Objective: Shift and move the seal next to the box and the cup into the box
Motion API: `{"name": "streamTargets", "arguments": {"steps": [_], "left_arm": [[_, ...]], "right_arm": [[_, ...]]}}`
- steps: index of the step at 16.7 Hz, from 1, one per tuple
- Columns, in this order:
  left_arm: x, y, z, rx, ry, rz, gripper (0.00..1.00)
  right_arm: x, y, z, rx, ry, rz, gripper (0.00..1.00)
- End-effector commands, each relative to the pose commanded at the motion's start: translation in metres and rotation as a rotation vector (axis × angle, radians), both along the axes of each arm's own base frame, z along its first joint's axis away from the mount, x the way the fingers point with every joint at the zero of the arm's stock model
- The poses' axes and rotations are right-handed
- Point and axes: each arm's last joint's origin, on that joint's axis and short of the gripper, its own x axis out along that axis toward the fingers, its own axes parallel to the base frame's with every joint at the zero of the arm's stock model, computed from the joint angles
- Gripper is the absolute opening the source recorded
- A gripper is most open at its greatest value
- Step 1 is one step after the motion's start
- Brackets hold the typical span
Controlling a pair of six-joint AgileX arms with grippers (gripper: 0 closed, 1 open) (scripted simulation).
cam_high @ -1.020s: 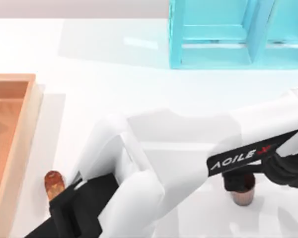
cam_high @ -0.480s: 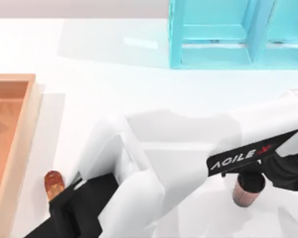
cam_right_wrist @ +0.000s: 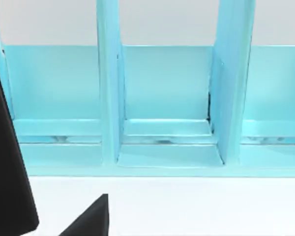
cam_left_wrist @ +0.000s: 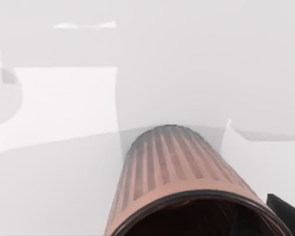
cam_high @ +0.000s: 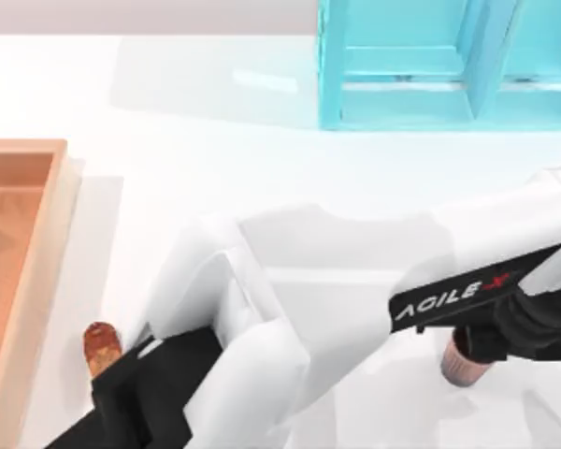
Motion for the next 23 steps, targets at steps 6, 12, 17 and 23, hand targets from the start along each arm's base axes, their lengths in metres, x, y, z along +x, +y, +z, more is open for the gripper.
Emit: {"name": "streamTargets", "arguments": {"steps": [6,12,17,23], "left_arm": [[0.002,0.004,0.012,-0.015,-0.006,-0.002,0.0],[0.004,0.045,0.063,-0.019,-0.005,-0.005,0.0],[-0.002,0.09,0.103,-0.022,-0.009,-0.008,0.0],[-0.001,0.098,0.107,-0.014,-0.007,-0.01,0.0]], "right_arm": [[0.0,0.0,0.0,0.0,0.0,0.0,1.0],[0.0,0.0,0.0,0.0,0.0,0.0,1.0],[0.0,0.0,0.0,0.0,0.0,0.0,1.0],[0.0,0.0,0.0,0.0,0.0,0.0,1.0]]}}
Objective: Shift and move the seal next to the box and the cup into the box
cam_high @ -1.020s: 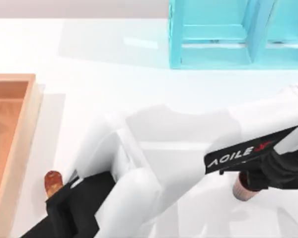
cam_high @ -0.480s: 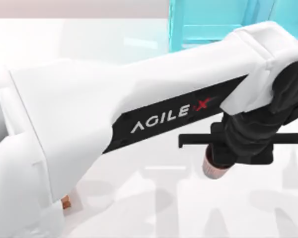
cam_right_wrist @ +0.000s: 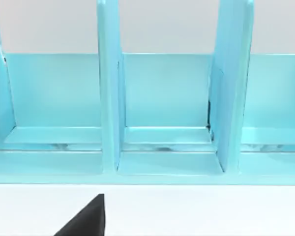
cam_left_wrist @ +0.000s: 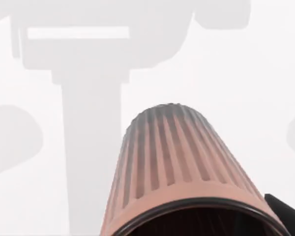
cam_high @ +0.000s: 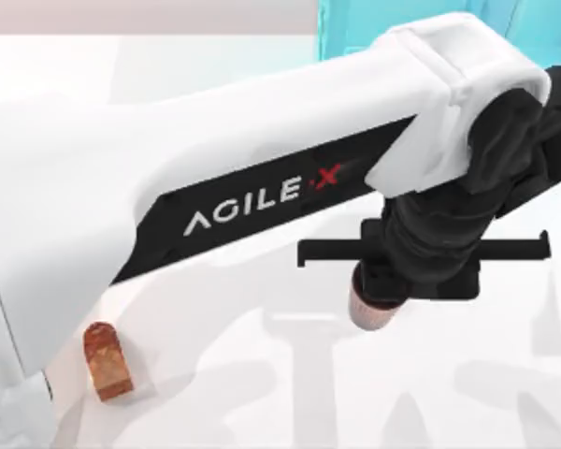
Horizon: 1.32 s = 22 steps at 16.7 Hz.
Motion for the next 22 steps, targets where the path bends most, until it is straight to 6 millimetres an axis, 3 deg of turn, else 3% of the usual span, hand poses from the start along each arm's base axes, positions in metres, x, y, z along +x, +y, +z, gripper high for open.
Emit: {"name": "streamTargets", "arguments": {"steps": [3,5,7,12,17,22], "left_arm": [[0.007,0.008,-0.001,0.014,0.012,0.001,0.0],[0.024,0.029,0.001,0.029,0.03,0.004,0.0],[0.045,0.06,0.003,0.043,0.05,0.006,0.0],[0.093,0.16,0.007,0.071,0.107,0.009,0.0],[0.101,0.245,0.009,0.07,0.154,-0.002,0.0],[0.088,0.319,0.01,0.048,0.175,-0.003,0.0]], "right_arm": [[0.0,0.0,0.0,0.0,0.0,0.0,1.0],[0.0,0.0,0.0,0.0,0.0,0.0,1.0],[0.0,0.0,0.0,0.0,0.0,0.0,1.0],[0.0,0.0,0.0,0.0,0.0,0.0,1.0],[0.0,0.0,0.0,0.0,0.0,0.0,1.0],[0.0,0.0,0.0,0.0,0.0,0.0,1.0]]}}
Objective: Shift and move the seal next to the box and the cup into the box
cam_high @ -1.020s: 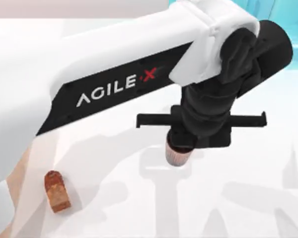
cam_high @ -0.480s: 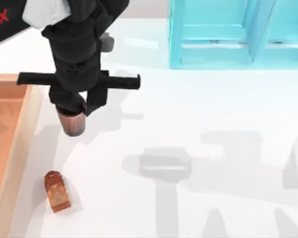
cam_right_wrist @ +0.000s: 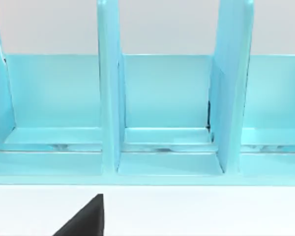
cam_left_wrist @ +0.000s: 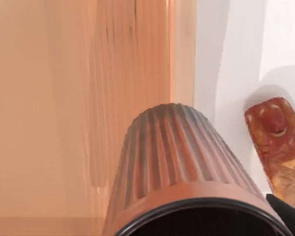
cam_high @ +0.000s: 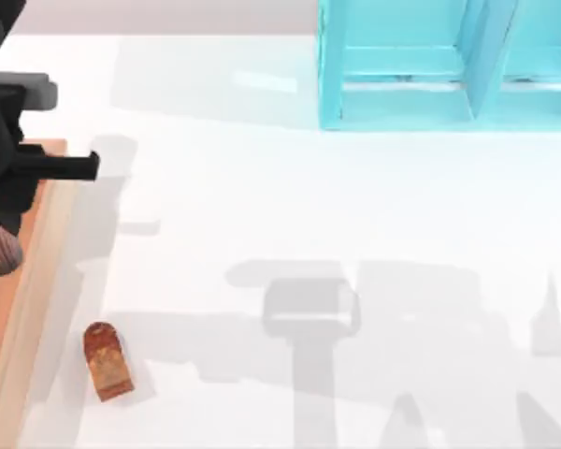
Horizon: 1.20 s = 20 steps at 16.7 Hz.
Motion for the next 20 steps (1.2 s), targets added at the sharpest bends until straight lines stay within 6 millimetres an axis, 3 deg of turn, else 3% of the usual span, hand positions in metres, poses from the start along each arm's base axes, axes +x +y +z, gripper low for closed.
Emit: {"name": "streamTargets", "arguments": {"steps": [2,5,8,14,20], "left_arm": [[-0.009,0.037,-0.003,-0.009,0.013,0.001,0.0],[-0.041,0.089,-0.008,-0.029,0.031,0.004,0.0],[-0.071,0.116,-0.013,-0.052,0.027,0.007,0.0],[-0.082,0.124,-0.015,-0.061,0.016,0.009,0.0],[-0.093,0.111,-0.027,-0.009,0.008,-0.033,0.0]], "right_arm": [[0.0,0.0,0.0,0.0,0.0,0.0,1.0],[0.0,0.0,0.0,0.0,0.0,0.0,1.0],[0.0,0.0,0.0,0.0,0.0,0.0,1.0],[0.0,0.0,0.0,0.0,0.0,0.0,1.0],[0.0,0.0,0.0,0.0,0.0,0.0,1.0]]}}
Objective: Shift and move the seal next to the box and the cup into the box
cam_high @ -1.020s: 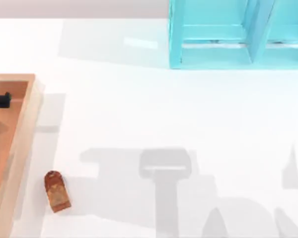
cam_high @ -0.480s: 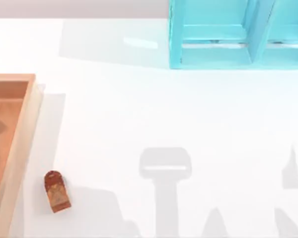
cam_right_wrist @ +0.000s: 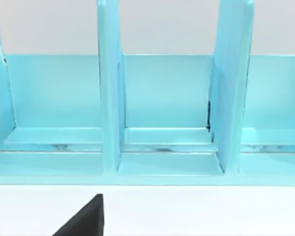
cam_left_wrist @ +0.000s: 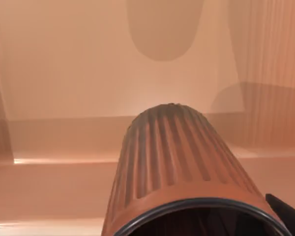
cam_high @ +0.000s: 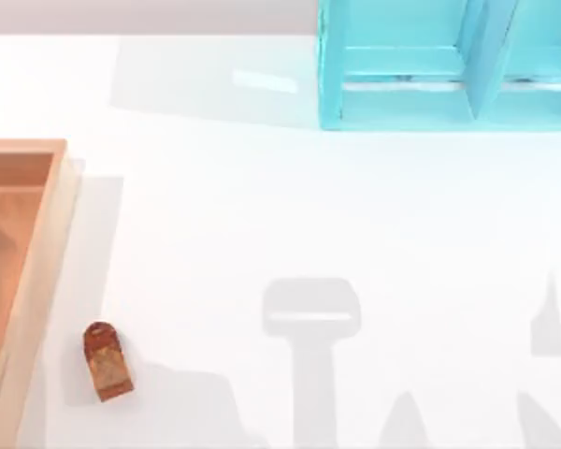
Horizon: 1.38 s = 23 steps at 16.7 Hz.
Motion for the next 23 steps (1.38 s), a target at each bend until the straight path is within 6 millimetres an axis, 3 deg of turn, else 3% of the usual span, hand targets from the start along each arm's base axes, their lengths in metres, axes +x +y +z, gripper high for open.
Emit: {"name": "streamTargets", "arguments": {"steps": [10,14,23], "left_arm": [[0.012,0.019,-0.051,-0.049,0.006,0.042,0.0],[0.012,0.018,-0.053,-0.052,0.009,0.042,0.0],[0.012,0.018,-0.053,-0.052,0.009,0.042,0.68]], "right_arm": [[0.0,0.0,0.0,0.0,0.0,0.0,1.0],[0.0,0.0,0.0,0.0,0.0,0.0,1.0],[0.0,0.0,0.0,0.0,0.0,0.0,1.0]]}}
